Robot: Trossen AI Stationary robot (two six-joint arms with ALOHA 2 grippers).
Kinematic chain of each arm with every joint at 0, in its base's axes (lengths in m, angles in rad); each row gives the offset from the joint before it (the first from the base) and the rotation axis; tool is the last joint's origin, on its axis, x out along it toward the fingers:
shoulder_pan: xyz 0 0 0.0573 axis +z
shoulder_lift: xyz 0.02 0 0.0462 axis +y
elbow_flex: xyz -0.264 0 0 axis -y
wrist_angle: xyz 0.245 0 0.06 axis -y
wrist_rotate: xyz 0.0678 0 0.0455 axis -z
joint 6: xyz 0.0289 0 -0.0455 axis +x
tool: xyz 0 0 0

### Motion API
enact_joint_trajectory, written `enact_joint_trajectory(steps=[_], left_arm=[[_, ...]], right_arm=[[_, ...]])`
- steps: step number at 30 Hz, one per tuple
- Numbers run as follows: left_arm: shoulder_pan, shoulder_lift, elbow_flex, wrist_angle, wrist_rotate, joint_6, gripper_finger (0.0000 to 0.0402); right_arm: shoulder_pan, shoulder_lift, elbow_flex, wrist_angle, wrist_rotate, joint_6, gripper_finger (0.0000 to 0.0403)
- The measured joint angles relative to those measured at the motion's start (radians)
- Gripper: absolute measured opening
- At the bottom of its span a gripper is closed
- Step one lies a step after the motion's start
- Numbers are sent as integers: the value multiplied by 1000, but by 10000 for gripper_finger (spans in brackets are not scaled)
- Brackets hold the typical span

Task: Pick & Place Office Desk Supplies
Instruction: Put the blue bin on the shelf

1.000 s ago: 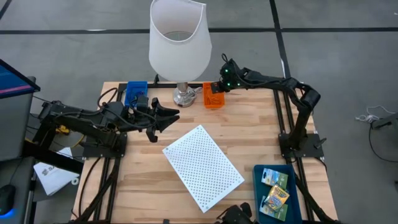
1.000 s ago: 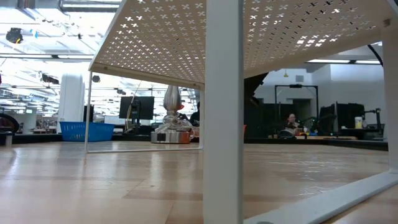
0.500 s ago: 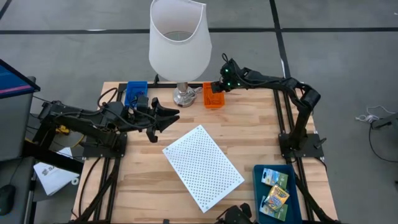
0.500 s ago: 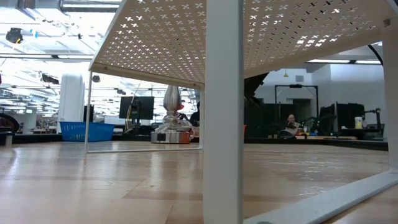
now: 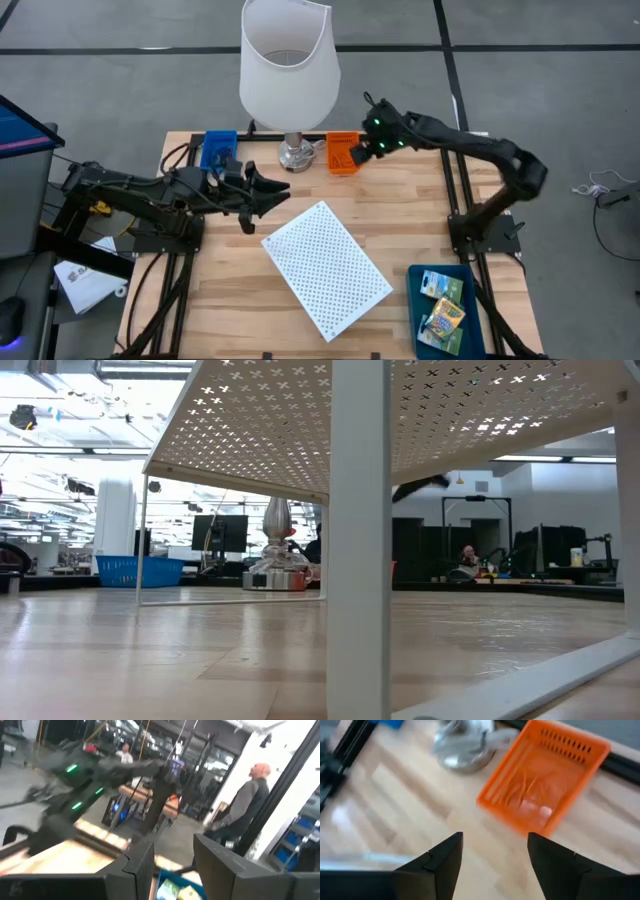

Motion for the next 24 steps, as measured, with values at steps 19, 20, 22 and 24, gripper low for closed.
enact_joint_trajectory(steps=[19, 20, 22, 24], left_arm=[[-5, 0, 0, -120, 27, 1, 131], [-5, 0, 0, -121, 29, 2, 131], [-5, 0, 0, -122, 29, 3, 131], [-1, 0, 0, -122, 31, 3, 131]], right_arm=[[831, -593, -365, -440, 176, 989, 187], [879, -596, -366, -471, 189, 1056, 187], [974, -593, -366, -525, 191, 1169, 187], [1058, -576, -366, -553, 173, 1250, 187]])
